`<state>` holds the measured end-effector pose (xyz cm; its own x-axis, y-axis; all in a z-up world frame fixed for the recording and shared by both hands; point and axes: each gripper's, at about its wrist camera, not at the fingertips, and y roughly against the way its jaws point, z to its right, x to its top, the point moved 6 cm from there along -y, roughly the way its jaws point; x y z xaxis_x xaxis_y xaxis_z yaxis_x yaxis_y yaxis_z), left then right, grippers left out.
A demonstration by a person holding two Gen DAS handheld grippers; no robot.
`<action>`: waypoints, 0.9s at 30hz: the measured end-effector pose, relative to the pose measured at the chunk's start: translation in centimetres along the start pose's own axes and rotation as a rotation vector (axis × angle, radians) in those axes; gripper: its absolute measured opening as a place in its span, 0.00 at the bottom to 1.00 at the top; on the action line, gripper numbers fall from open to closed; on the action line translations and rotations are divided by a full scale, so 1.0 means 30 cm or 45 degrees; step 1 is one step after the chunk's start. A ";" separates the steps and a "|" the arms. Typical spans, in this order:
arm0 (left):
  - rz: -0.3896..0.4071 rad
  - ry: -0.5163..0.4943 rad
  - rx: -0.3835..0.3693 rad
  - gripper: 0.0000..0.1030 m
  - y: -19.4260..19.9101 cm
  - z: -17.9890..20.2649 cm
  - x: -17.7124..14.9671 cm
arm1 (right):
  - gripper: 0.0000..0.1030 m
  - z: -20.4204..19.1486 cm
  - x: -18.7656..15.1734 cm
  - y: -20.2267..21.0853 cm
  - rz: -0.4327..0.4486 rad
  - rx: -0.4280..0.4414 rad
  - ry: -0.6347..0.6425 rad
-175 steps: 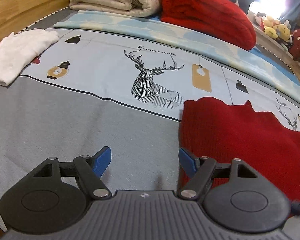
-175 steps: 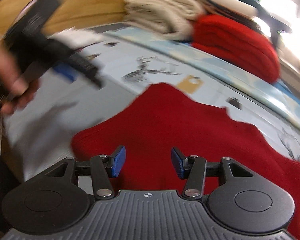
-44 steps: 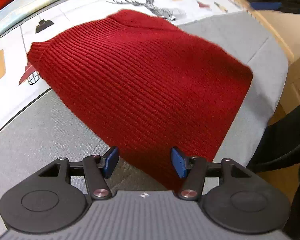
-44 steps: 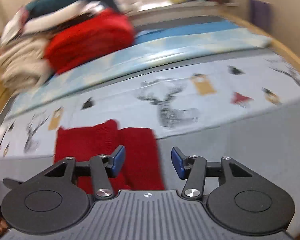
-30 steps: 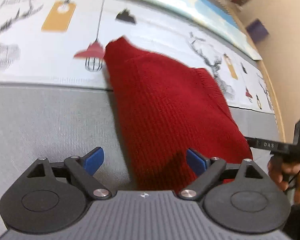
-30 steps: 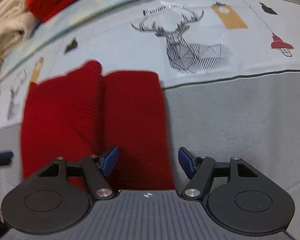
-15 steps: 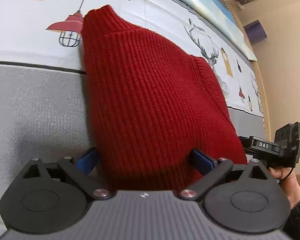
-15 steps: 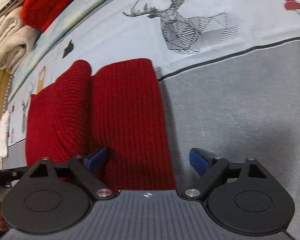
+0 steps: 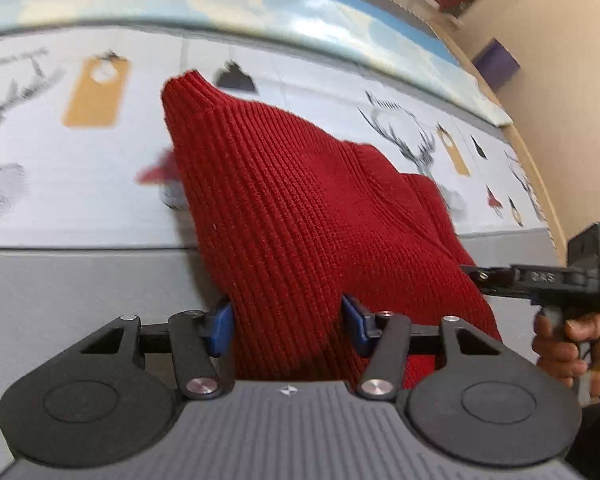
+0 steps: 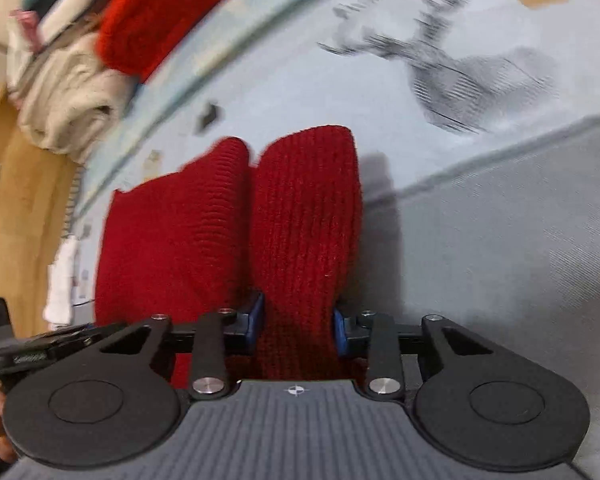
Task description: Fold small clothes
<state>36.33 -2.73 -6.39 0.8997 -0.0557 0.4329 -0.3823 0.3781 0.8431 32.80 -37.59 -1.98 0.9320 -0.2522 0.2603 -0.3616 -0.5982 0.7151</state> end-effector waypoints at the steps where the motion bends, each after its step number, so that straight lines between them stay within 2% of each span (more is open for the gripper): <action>1: 0.012 0.010 0.018 0.56 0.012 -0.021 0.008 | 0.34 -0.033 0.004 -0.009 0.015 0.018 0.026; 4: 0.043 0.020 0.108 0.50 0.048 -0.088 0.023 | 0.34 -0.100 0.010 -0.041 0.041 0.034 0.057; 6: 0.095 0.008 0.176 0.51 0.094 -0.119 0.033 | 0.34 -0.128 0.011 -0.058 0.050 0.020 0.071; 9: 0.107 0.011 0.122 0.53 0.150 -0.131 0.029 | 0.36 -0.125 0.017 -0.073 0.056 -0.062 0.072; 11: 0.084 -0.063 0.079 0.53 0.162 -0.099 0.009 | 0.37 -0.100 0.019 -0.075 0.049 -0.128 0.069; 14: -0.002 -0.252 0.026 0.53 0.130 -0.018 -0.058 | 0.37 -0.078 0.000 -0.076 0.033 -0.207 0.118; 15: -0.061 -0.319 0.051 0.54 0.095 0.001 -0.095 | 0.38 -0.075 -0.004 -0.075 0.030 -0.224 0.127; 17: -0.077 -0.410 0.146 0.65 0.057 0.018 -0.138 | 0.39 -0.071 -0.014 -0.066 0.031 -0.245 0.133; 18: -0.056 -0.414 0.177 0.71 0.061 0.021 -0.137 | 0.41 -0.067 -0.017 -0.064 0.031 -0.253 0.135; 20: -0.028 -0.374 0.196 0.73 0.087 0.016 -0.119 | 0.42 -0.073 -0.018 -0.049 0.045 -0.284 0.144; 22: 0.054 -0.357 0.254 0.73 0.135 0.013 -0.101 | 0.44 -0.088 -0.018 -0.015 0.082 -0.323 0.180; 25: 0.141 -0.342 0.302 0.83 0.209 0.030 -0.089 | 0.52 -0.136 -0.019 0.043 0.155 -0.388 0.312; 27: 0.188 -0.336 0.318 0.85 0.261 0.052 -0.089 | 0.52 -0.178 -0.021 0.093 0.213 -0.438 0.411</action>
<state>30.61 -1.06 -0.44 0.7586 -0.2658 0.5948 -0.5722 0.1649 0.8034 31.34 -35.05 3.32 0.8416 -0.0425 0.5384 -0.5285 -0.2702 0.8048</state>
